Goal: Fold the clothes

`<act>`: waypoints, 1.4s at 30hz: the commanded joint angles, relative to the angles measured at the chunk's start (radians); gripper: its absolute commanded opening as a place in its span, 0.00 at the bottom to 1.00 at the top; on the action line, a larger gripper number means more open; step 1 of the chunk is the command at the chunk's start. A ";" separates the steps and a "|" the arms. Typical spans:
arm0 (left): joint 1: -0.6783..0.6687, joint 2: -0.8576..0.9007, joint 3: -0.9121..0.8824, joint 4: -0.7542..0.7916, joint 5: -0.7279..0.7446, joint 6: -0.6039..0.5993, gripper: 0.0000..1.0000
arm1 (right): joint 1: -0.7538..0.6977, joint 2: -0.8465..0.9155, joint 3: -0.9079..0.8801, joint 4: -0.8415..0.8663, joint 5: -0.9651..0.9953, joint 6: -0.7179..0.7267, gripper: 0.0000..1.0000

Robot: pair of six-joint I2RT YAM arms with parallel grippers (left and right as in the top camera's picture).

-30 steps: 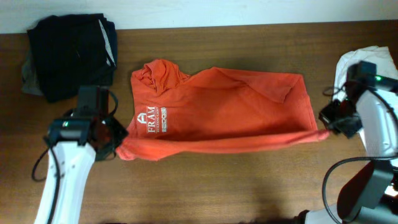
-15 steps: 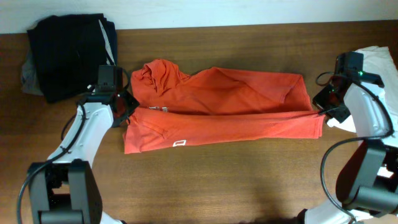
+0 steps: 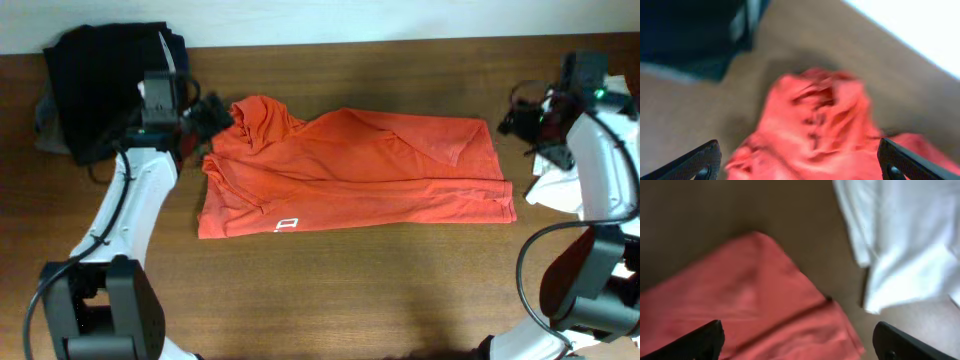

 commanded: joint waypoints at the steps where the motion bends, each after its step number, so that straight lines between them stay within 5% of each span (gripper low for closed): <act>1: -0.039 0.009 0.067 0.061 0.105 0.074 0.99 | 0.029 -0.001 0.097 -0.006 -0.193 -0.084 0.98; 3: -0.086 0.050 0.067 0.117 0.104 0.115 0.99 | 0.079 0.018 0.097 -0.010 -0.189 -0.084 0.98; 5: -0.119 0.114 0.070 0.165 0.104 0.116 0.99 | 0.132 0.046 0.097 -0.018 -0.180 -0.084 0.86; 15: -0.129 0.385 0.179 0.163 0.059 0.105 0.96 | 0.227 0.111 0.097 -0.042 -0.104 -0.083 0.86; 17: -0.129 0.385 0.179 0.179 0.036 0.106 0.82 | 0.228 0.111 0.097 -0.053 -0.093 -0.084 0.86; 20: -0.128 0.386 0.179 0.185 0.031 0.106 0.42 | 0.228 0.111 0.097 -0.056 -0.089 -0.084 0.86; 23: -0.128 0.387 0.179 0.182 0.012 0.106 0.34 | 0.228 0.111 0.097 -0.050 -0.086 -0.084 0.86; 26: -0.128 0.387 0.179 0.182 -0.023 0.106 0.02 | 0.228 0.111 0.095 -0.007 -0.086 -0.084 0.86; 42: -0.121 0.387 0.179 0.151 -0.073 0.143 0.01 | 0.228 0.370 0.095 0.050 -0.020 -0.053 0.61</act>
